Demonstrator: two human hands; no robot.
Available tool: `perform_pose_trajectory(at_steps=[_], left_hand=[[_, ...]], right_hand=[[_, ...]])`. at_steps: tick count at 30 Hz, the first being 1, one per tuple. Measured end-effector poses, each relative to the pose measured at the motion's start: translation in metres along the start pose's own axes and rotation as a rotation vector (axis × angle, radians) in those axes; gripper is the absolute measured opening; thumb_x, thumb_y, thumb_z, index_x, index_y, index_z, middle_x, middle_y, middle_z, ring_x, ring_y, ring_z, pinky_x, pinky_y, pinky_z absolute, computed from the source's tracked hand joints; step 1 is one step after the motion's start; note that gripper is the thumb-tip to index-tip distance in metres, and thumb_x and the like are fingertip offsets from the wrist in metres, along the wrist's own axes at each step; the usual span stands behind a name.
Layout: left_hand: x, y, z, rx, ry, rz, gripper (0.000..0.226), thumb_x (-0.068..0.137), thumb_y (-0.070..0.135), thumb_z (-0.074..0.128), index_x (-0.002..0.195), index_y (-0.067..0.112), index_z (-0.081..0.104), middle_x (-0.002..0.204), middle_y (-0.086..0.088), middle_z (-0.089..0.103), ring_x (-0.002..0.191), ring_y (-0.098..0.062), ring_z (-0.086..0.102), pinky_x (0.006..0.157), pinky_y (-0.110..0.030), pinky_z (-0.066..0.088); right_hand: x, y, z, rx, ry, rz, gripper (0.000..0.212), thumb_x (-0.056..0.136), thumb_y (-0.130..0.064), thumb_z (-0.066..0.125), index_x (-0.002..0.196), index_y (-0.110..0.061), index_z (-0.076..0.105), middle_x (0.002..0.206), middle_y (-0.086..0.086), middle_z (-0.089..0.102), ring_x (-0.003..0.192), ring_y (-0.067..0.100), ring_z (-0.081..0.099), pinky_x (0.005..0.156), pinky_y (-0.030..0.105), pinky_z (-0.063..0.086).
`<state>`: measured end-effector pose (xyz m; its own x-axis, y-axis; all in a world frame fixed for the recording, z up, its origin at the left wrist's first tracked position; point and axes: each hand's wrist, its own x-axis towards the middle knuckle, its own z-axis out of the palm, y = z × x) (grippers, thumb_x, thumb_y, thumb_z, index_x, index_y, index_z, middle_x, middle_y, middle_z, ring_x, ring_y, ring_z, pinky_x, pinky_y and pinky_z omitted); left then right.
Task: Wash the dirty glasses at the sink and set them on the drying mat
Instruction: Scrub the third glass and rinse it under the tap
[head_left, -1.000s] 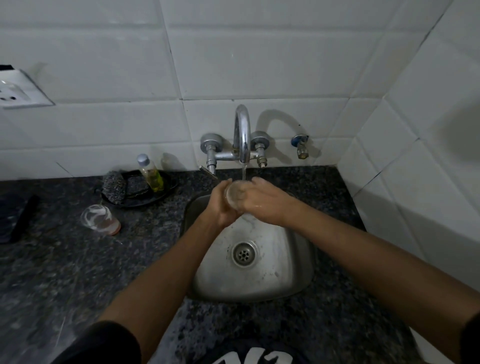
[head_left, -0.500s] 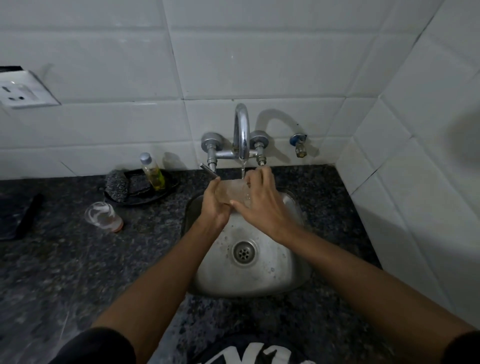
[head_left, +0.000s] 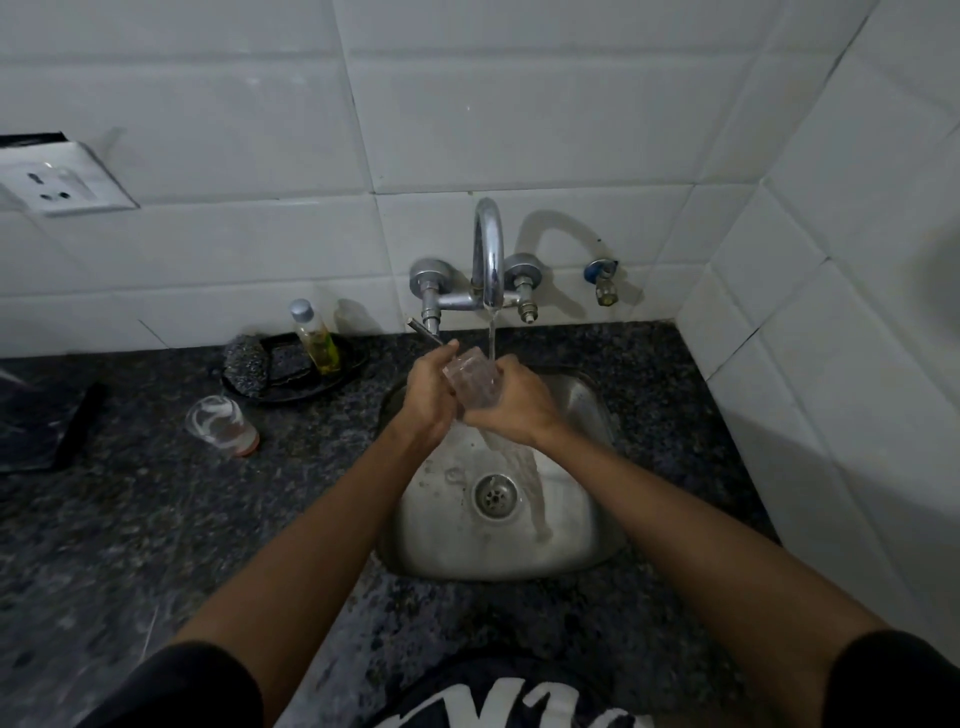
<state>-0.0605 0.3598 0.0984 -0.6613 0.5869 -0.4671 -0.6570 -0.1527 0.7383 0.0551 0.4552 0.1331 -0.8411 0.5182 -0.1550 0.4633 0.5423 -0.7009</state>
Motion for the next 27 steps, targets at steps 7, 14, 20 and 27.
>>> perform_pose_trajectory(at_steps=[7,14,20,27], left_hand=[[0.036,0.018,-0.005,0.269,0.345,0.161,0.043,0.092,0.022,0.080,0.121,0.005,0.053,0.103,-0.018,0.069,0.080,-0.026,0.071,0.068,-0.038,0.064],[0.055,0.027,-0.004,0.592,0.473,0.340,0.025,0.091,0.014,0.076,0.112,0.006,0.067,0.100,-0.016,0.072,0.092,-0.036,0.072,0.079,-0.045,0.061],[0.048,0.025,0.005,0.693,0.477,0.489,0.043,0.093,-0.003,0.069,0.134,0.004,0.061,0.111,-0.007,0.068,0.100,-0.022,0.066,0.088,-0.028,0.054],[0.046,0.027,0.004,0.793,0.460,0.532,0.036,0.092,-0.002,0.068,0.127,0.002,0.065,0.105,-0.008,0.071,0.099,-0.027,0.070,0.090,-0.042,0.060]], right_hand=[[0.003,0.010,0.002,0.249,0.022,0.048,0.076,0.066,-0.020,0.095,0.122,-0.013,0.045,0.109,-0.002,0.065,0.098,0.015,0.066,0.081,0.030,0.055],[0.005,0.019,0.000,0.376,0.036,-0.029,0.070,0.068,-0.009,0.092,0.128,-0.022,0.059,0.114,-0.005,0.070,0.103,0.008,0.069,0.085,0.022,0.056],[0.004,0.026,-0.001,0.358,0.064,-0.054,0.070,0.065,-0.013,0.097,0.126,-0.018,0.063,0.115,-0.005,0.072,0.105,0.008,0.069,0.088,0.016,0.053],[0.004,0.026,-0.002,0.328,0.072,-0.068,0.071,0.062,-0.017,0.099,0.123,-0.019,0.064,0.114,-0.005,0.072,0.104,0.010,0.069,0.090,0.024,0.055]])
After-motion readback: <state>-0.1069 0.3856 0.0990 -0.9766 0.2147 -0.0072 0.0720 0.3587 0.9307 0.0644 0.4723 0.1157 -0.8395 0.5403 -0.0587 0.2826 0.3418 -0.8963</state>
